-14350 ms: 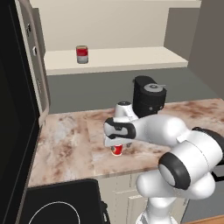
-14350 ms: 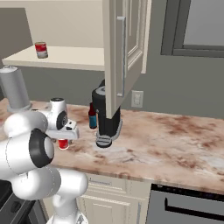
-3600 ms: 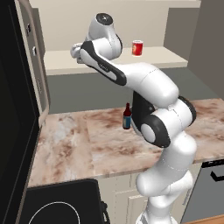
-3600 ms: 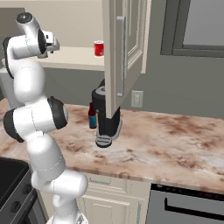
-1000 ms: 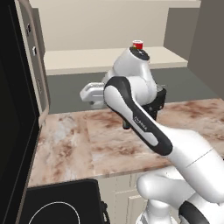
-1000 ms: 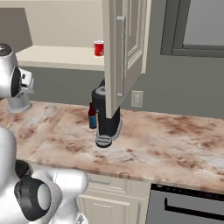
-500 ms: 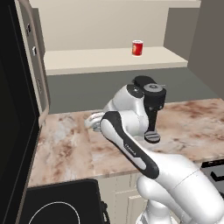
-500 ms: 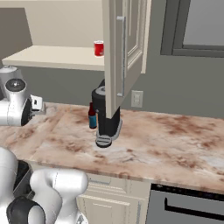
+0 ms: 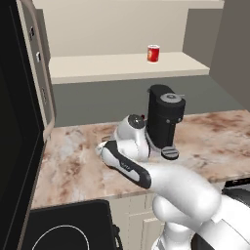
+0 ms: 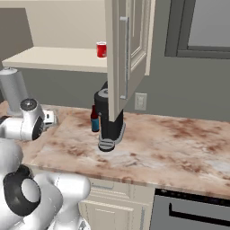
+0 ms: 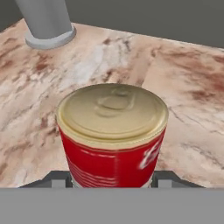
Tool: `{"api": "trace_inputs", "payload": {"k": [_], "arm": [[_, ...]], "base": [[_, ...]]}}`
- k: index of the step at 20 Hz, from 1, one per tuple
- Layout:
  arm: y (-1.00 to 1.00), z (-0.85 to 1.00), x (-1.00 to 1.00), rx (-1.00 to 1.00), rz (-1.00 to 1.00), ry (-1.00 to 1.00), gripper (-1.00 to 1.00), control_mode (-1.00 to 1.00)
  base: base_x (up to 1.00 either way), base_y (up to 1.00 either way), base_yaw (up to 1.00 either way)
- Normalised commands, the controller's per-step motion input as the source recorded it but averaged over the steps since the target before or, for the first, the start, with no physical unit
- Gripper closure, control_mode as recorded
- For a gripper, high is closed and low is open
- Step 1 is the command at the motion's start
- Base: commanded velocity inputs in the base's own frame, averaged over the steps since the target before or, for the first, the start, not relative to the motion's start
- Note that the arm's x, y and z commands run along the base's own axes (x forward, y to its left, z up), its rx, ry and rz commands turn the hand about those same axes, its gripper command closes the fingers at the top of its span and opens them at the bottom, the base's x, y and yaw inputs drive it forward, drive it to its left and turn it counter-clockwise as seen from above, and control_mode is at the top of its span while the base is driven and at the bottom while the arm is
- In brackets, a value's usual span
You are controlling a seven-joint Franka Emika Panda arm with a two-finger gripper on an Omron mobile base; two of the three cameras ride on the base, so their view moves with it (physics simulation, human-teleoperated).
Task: Restock the canned food cabinet by taking the new fresh canned food from the counter and placing it in the cabinet. Then, take the old canned food from the cabinet and place it on the counter.
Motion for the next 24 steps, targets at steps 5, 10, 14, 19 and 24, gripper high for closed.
{"api": "trace_inputs", "payload": {"k": [5,10,14,19,24], "arm": [[0.00,-0.79,0.49,-0.05,0.00,-0.01,1.00,-1.00],[-0.02,-0.91,0.17,-0.01,-0.02,-0.05,1.00,-1.00],[-0.06,-0.47,-0.05,0.00,-0.10,0.00,-1.00,-1.00],[0.00,0.24,0.00,0.00,-0.09,0.00,-1.00,-1.00],[0.00,0.74,0.00,0.00,-0.11,0.01,-1.00,-1.00]], "base": [[0.00,0.00,0.00],[0.00,0.00,0.00],[0.00,0.00,0.00],[0.00,0.00,0.00],[0.00,0.00,0.00]]}}
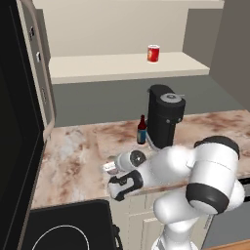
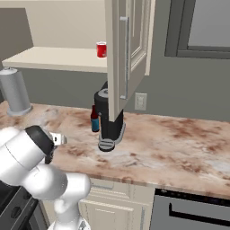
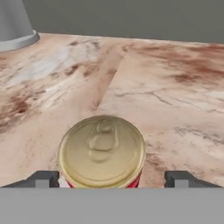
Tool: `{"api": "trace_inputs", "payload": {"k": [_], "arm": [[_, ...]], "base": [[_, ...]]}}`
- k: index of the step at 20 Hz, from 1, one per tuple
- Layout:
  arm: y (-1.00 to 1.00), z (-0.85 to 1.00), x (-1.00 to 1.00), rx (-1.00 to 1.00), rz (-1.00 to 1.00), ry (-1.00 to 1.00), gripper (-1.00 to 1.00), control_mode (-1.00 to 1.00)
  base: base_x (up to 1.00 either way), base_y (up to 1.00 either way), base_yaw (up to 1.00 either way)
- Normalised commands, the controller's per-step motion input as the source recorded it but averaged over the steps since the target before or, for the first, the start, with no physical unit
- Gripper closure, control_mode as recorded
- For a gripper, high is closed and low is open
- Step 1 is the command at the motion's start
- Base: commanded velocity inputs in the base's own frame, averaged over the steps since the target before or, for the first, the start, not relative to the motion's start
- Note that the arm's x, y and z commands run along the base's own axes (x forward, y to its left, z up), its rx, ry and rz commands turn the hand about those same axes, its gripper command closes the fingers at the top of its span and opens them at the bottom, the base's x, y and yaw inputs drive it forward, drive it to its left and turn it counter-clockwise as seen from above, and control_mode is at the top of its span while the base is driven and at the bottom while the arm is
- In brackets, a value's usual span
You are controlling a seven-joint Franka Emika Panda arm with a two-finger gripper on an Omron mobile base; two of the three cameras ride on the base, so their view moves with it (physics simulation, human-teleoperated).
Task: Restock the canned food cabinet by taking the new fresh canned food from the counter and placing it in the cabinet. Then, take the old canned food from the cabinet and place it on the counter.
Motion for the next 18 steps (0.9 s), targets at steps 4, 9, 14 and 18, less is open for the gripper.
{"api": "trace_inputs", "payload": {"k": [4,9,14,18], "arm": [[0.00,1.00,0.00,0.00,-0.08,0.00,-1.00,-1.00],[0.00,1.00,-0.13,0.00,-0.07,0.01,-1.00,-1.00],[0.00,1.00,-0.96,0.01,-0.13,0.05,-1.00,-1.00],[-0.07,0.99,-1.00,0.06,-0.08,0.09,-1.00,-1.00]], "base": [[0.00,0.00,0.00],[0.00,0.00,0.00],[0.00,0.00,0.00],[0.00,0.00,0.00]]}}
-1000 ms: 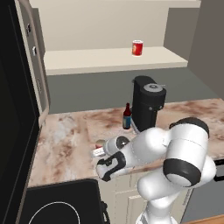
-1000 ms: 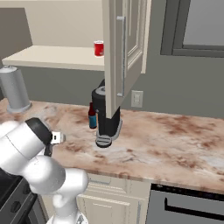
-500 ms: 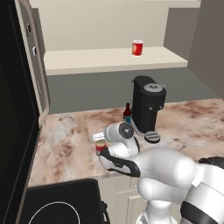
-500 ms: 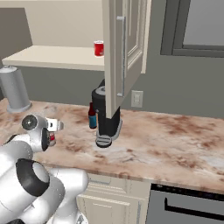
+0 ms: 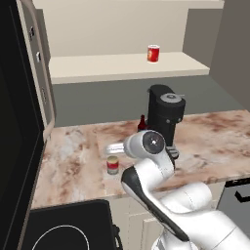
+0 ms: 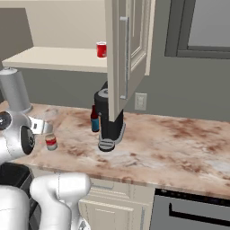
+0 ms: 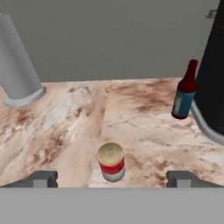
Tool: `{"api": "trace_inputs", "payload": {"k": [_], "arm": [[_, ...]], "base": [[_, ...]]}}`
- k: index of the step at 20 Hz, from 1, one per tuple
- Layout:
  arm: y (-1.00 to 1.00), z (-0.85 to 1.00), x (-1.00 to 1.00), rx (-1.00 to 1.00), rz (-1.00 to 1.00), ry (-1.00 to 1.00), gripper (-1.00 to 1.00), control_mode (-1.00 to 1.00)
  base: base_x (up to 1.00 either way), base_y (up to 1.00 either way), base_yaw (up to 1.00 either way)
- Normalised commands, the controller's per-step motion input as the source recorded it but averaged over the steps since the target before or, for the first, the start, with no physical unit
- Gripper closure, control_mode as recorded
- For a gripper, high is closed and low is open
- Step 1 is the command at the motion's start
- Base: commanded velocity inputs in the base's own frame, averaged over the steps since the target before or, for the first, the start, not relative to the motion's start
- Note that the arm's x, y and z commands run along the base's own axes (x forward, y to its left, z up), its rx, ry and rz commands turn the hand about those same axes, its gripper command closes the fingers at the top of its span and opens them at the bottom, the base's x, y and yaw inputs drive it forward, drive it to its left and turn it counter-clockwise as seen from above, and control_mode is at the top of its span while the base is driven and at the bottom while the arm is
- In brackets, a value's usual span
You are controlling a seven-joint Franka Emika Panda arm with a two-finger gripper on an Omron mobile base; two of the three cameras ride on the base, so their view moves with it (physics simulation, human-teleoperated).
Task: Restock the canned food cabinet by taking the new fresh canned food from the counter and placing it in the cabinet. Then, take the old canned food from the cabinet and place it on the counter.
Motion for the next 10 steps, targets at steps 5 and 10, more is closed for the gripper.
{"api": "trace_inputs", "payload": {"k": [5,10], "arm": [[-0.24,0.88,-1.00,0.10,-0.05,0.07,-1.00,-1.00],[-0.67,0.69,-1.00,0.12,-0.05,0.01,-1.00,-1.00]], "base": [[0.00,0.00,0.00],[0.00,0.00,0.00]]}}
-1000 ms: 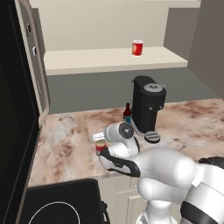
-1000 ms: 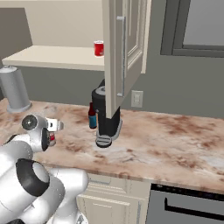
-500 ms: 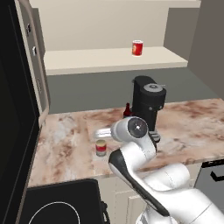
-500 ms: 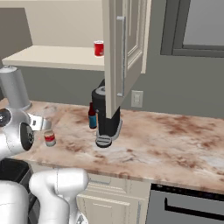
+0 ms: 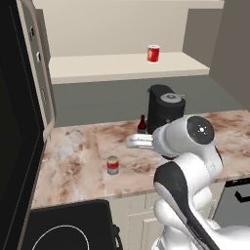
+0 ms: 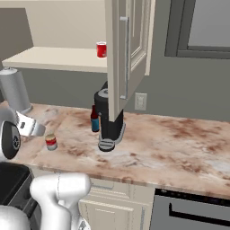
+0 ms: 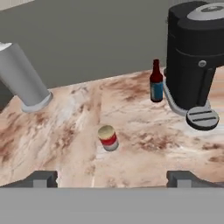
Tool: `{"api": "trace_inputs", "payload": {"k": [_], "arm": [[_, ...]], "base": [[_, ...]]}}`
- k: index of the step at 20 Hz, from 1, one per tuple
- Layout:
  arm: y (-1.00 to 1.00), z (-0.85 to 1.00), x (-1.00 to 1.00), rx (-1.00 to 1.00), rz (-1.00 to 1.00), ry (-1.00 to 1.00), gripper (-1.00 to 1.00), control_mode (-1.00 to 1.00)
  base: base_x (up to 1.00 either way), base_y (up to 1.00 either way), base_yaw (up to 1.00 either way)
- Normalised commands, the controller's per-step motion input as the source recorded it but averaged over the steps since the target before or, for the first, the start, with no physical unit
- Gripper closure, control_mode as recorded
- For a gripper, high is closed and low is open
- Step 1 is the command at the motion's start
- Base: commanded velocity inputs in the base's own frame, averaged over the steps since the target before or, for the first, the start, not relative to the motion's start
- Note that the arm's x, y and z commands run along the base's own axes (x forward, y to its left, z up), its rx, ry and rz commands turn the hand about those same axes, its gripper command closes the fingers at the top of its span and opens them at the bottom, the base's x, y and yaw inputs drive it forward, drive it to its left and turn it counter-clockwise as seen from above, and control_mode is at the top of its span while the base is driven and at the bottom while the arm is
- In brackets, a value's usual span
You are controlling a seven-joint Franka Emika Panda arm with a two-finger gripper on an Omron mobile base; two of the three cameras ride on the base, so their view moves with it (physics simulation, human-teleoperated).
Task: Restock the canned food cabinet by taking the new fresh canned food from the counter and placing it in the cabinet. Then, take the old canned food from the cabinet and place it on the counter.
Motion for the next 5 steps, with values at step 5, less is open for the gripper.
{"api": "trace_inputs", "payload": {"k": [5], "arm": [[-1.00,0.34,-1.00,0.24,0.00,-0.04,-1.00,-1.00]], "base": [[0.00,0.00,0.00]]}}
